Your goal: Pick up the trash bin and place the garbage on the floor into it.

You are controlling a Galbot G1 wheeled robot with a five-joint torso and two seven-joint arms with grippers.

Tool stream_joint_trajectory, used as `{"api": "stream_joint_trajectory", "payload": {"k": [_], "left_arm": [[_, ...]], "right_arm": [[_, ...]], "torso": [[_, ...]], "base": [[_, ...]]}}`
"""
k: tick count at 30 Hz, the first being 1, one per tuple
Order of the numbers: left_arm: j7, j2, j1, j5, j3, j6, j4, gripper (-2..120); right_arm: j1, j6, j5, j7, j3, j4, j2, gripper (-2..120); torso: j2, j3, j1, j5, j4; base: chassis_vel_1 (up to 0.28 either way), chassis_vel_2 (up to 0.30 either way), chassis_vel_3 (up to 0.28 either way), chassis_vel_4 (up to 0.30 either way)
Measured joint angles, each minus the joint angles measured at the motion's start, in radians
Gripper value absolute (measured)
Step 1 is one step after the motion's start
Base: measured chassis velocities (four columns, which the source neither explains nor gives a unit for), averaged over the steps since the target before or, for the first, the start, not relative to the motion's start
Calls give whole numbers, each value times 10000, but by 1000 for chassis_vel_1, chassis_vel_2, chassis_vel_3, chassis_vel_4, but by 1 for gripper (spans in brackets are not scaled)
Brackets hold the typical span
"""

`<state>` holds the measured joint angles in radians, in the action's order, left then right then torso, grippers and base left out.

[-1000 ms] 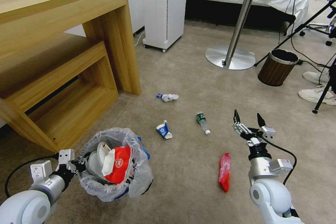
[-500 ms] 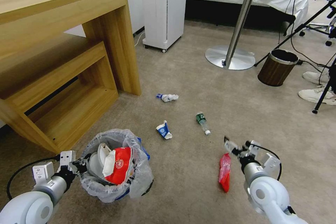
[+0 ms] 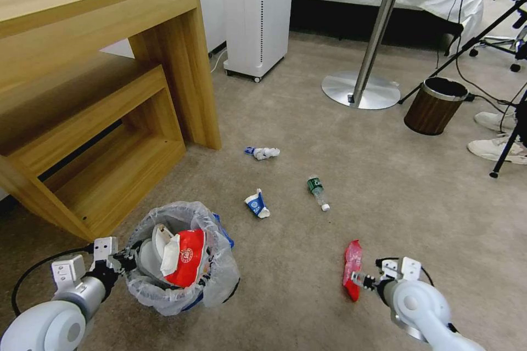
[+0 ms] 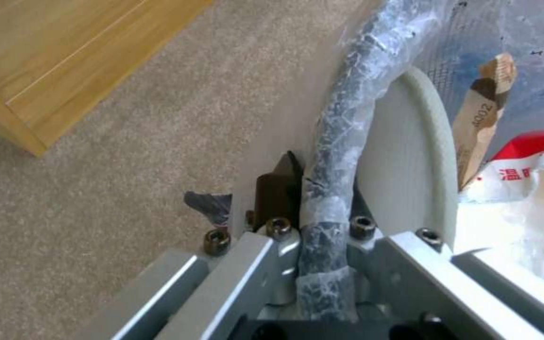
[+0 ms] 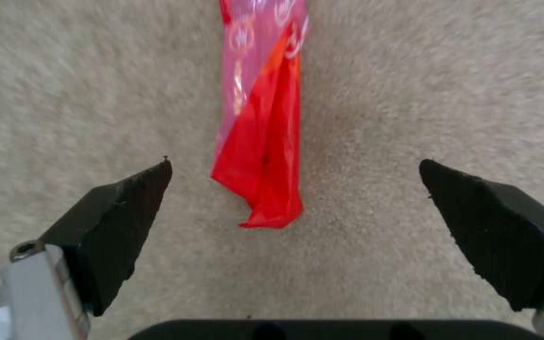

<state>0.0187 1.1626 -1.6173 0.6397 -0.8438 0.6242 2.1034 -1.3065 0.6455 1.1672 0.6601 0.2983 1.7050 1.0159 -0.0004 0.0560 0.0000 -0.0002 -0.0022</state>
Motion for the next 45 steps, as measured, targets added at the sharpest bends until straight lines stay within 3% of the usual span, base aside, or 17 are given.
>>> {"api": "stream_joint_trajectory", "payload": {"k": [4,14,26,35,37,42,45], "left_arm": [[-25,97,-106,-144,-52,-72,20,0],[-66,239,-224,-281,-122,-151,87,0],[-105,294,-178,-289,-50,-240,134,0],[-157,302,-162,-331,-42,-325,30,0],[-164,323,-96,-356,-2,-340,-31,0],[-168,324,-52,-357,15,-346,-46,0],[-168,283,-41,-340,9,-346,-53,0]], "right_arm": [[659,8,-354,-350,-785,-958,-179,100],[1455,-367,-1152,-890,-1671,-1779,-255,93],[1741,-1419,-2265,-1549,-2324,-2769,52,48],[1603,-1691,-2480,-1671,-2311,-2649,-66,18],[1486,-1806,-2610,-1751,-2280,-2592,-108,6],[1348,-2246,-2944,-2033,-2274,-2601,-154,0],[1002,-3478,-3121,-3255,-2058,-2137,-397,0]], "torso": [[0,0,0,0,1],[0,0,0,-1,1],[0,0,0,-1,1],[0,0,0,-2,1],[0,0,0,-1,1],[0,0,0,0,1],[0,0,0,1,0]], "base": [[0,0,0,0],[0,0,0,0],[0,0,0,0],[0,0,0,0],[0,0,0,0],[0,0,0,0],[0,0,0,0]]}}
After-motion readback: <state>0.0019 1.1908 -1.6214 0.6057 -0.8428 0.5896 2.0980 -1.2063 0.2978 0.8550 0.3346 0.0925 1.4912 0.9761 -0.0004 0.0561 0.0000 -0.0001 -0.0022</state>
